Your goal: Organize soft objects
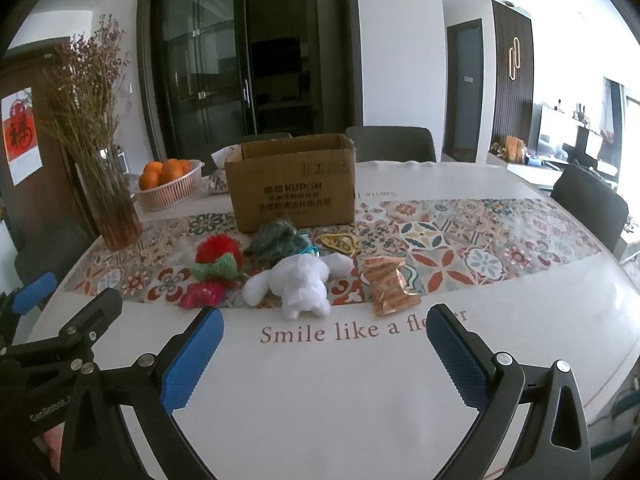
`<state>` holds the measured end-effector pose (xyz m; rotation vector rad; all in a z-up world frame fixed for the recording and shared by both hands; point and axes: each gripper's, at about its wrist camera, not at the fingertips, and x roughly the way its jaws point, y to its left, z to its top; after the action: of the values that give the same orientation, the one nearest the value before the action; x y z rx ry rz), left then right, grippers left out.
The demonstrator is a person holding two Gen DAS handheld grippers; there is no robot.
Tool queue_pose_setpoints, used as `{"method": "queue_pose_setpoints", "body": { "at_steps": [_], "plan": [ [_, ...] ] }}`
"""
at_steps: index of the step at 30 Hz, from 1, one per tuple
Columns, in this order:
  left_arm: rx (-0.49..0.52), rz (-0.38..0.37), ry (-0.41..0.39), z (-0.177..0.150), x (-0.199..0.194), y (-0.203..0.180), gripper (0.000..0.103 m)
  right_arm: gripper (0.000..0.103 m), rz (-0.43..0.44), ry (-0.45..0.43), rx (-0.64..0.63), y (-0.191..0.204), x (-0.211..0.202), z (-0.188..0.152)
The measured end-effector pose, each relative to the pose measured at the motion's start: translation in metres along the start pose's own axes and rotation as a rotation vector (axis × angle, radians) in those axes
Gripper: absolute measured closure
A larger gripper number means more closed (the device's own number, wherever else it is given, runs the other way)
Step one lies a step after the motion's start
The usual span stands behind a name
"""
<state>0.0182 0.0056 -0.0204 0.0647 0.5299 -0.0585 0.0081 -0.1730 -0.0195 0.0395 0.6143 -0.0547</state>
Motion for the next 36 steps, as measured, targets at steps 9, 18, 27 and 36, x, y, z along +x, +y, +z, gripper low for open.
{"method": "queue_pose_setpoints", "body": {
  "at_steps": [9, 18, 27, 36],
  "plan": [
    [-0.041, 0.002, 0.060, -0.003, 0.023, 0.010, 0.000, 0.000, 0.013, 0.058, -0.009, 0.010, 0.027, 0.006],
    [-0.069, 0.016, 0.136, -0.002, 0.059, 0.021, 0.000, 0.000, 0.027, 0.125, -0.019, 0.018, 0.065, 0.015],
    [-0.084, 0.027, 0.216, 0.000, 0.098, 0.024, 0.000, 0.001, 0.054, 0.220, -0.009, 0.019, 0.113, 0.019],
    [-0.070, 0.020, 0.285, 0.001, 0.137, 0.022, 0.000, 0.002, 0.068, 0.284, -0.003, 0.014, 0.150, 0.019]
  ]
}}
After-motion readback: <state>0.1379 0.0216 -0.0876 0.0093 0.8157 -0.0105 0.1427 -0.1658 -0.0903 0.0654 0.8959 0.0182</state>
